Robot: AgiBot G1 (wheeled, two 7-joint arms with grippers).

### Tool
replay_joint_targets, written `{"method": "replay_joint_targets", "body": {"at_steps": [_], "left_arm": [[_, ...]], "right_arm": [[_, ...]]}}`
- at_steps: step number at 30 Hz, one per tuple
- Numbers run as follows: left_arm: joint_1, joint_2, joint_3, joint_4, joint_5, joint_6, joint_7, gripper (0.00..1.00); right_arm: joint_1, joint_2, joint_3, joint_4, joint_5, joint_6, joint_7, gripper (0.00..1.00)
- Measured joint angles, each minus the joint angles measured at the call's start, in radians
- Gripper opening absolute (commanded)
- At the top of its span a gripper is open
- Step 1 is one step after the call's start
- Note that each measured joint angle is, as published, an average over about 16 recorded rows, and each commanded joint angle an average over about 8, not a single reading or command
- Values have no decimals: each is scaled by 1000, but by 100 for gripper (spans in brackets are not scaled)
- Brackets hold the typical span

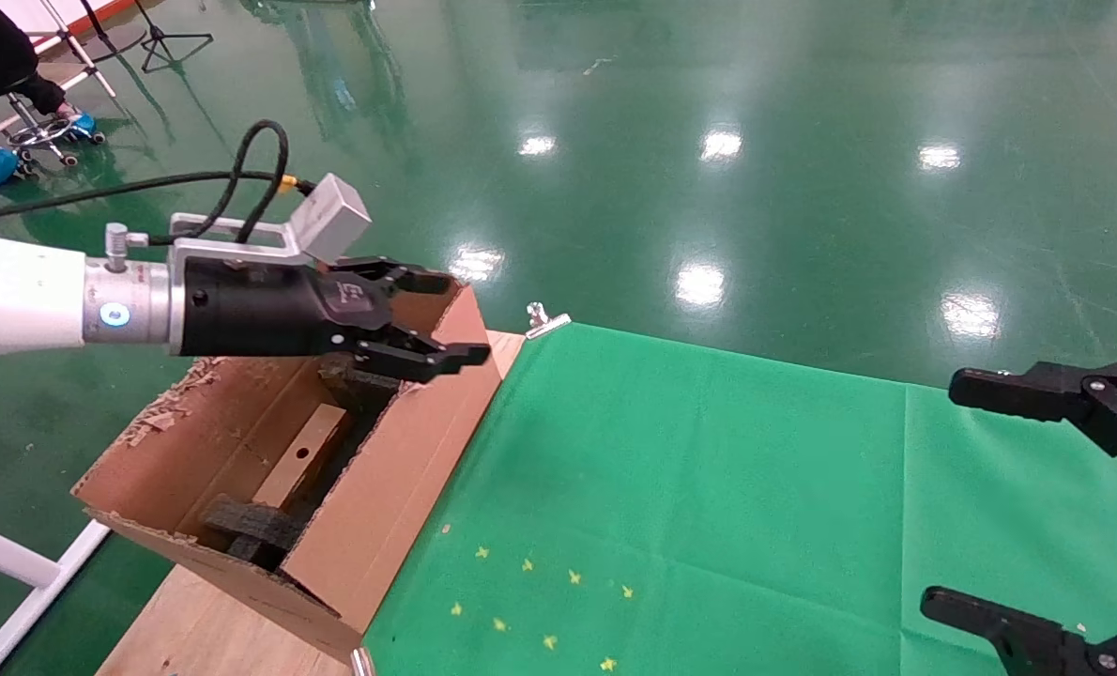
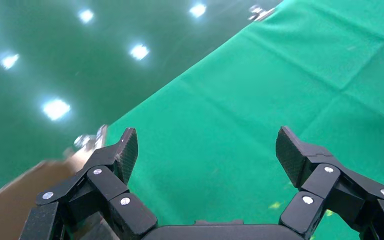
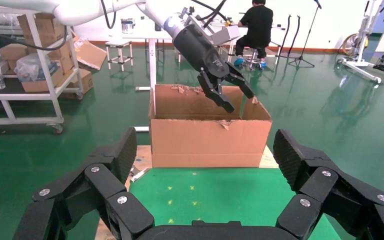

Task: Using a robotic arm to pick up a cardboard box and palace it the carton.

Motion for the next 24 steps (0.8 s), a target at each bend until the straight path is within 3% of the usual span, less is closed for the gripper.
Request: {"method": "replay_joint_targets", "body": {"at_steps": [24], "left_arm": [[270,11,-181,-284,-348,87,109,100]], "right_arm": [[0,0,-1,0,0,0,0,100]]}}
